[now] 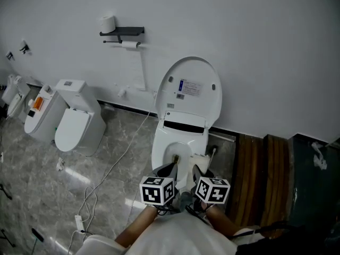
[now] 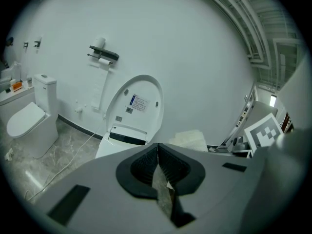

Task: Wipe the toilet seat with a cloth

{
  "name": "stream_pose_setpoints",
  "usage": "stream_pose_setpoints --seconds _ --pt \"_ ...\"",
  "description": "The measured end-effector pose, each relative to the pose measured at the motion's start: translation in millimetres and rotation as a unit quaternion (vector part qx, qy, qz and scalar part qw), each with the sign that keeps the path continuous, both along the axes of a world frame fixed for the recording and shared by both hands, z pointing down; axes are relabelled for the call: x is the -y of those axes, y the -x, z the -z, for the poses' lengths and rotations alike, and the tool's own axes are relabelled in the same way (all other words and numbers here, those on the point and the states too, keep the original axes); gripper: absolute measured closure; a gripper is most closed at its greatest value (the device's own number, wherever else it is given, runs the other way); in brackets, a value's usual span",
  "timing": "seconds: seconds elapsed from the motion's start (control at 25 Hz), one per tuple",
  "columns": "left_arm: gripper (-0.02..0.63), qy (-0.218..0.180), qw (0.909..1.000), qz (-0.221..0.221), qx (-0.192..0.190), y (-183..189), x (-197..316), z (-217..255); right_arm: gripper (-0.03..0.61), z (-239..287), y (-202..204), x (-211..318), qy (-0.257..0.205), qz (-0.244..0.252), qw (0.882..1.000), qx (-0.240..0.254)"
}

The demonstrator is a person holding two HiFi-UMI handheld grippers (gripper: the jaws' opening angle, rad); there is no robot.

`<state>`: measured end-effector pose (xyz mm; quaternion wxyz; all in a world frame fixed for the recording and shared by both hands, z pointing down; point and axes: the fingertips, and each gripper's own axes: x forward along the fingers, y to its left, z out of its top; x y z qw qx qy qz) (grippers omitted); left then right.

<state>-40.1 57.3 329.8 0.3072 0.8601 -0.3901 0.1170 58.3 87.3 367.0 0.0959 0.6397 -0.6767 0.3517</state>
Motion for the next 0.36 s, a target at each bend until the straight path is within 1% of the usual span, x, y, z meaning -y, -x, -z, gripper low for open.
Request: stream_pose_setpoints --seconds 0.36 --pt "0.598 -0.002 1.0 0.005 0.003 -0.5 4.9 -3.1 0.489 -3.8 -5.7 1.4 0.004 -0.006 1.0 0.004"
